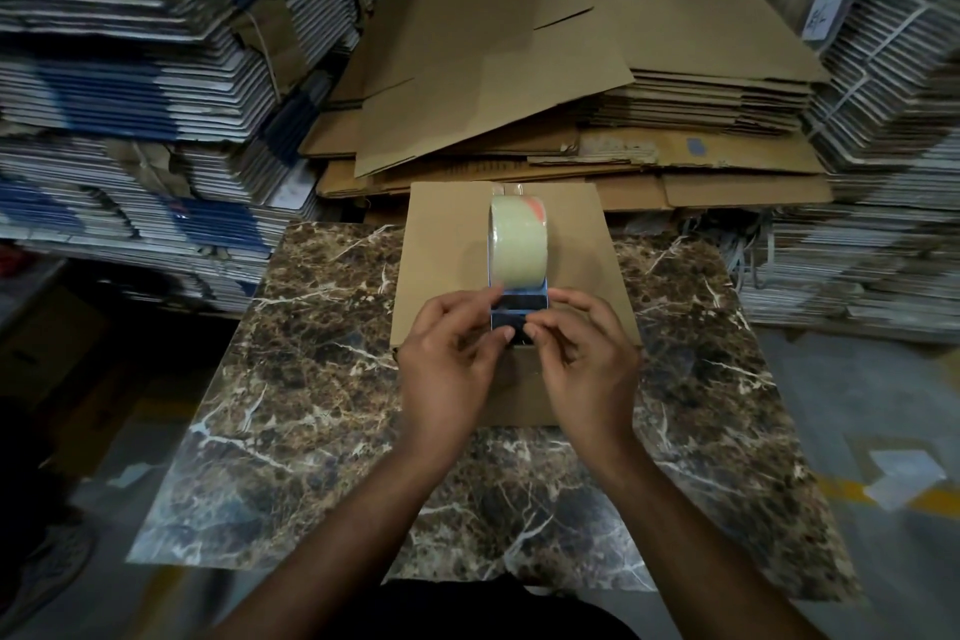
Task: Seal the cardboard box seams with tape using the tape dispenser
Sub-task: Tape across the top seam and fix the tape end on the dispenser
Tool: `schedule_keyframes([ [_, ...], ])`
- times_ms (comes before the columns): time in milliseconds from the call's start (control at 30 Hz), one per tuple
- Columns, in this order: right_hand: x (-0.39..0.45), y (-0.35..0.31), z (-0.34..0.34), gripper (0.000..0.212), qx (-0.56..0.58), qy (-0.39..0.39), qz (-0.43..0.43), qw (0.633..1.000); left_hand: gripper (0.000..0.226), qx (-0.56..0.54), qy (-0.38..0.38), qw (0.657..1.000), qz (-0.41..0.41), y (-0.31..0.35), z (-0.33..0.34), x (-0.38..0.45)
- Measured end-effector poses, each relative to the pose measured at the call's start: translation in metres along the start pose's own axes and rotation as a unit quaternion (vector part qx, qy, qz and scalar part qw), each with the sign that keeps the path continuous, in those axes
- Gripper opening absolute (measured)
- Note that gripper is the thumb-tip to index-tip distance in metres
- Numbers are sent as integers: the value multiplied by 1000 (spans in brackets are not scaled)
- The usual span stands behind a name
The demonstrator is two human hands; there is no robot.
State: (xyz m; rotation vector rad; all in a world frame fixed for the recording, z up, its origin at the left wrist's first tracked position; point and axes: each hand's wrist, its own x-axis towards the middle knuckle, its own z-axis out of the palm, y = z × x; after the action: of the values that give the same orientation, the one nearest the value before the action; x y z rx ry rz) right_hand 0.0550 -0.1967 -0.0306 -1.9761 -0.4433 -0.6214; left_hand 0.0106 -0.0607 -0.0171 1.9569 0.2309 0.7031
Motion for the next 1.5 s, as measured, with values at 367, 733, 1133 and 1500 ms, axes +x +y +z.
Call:
schedule_keyframes([
  [367, 9, 4, -7, 6, 7, -55, -17, 998, 21, -4, 15, 999, -44, 0, 4, 1],
  [733, 5, 8, -3, 5, 6, -50, 29, 998, 10, -3, 28, 996, -83, 3, 14, -6],
  [1133, 15, 8, -9, 15, 93, -146, 133, 976, 8, -70, -39, 991, -107, 3, 8, 0],
  [1500, 31, 9, -26, 22, 177, -278, 149, 932, 6, -124, -152, 974, -114, 0, -7, 12],
])
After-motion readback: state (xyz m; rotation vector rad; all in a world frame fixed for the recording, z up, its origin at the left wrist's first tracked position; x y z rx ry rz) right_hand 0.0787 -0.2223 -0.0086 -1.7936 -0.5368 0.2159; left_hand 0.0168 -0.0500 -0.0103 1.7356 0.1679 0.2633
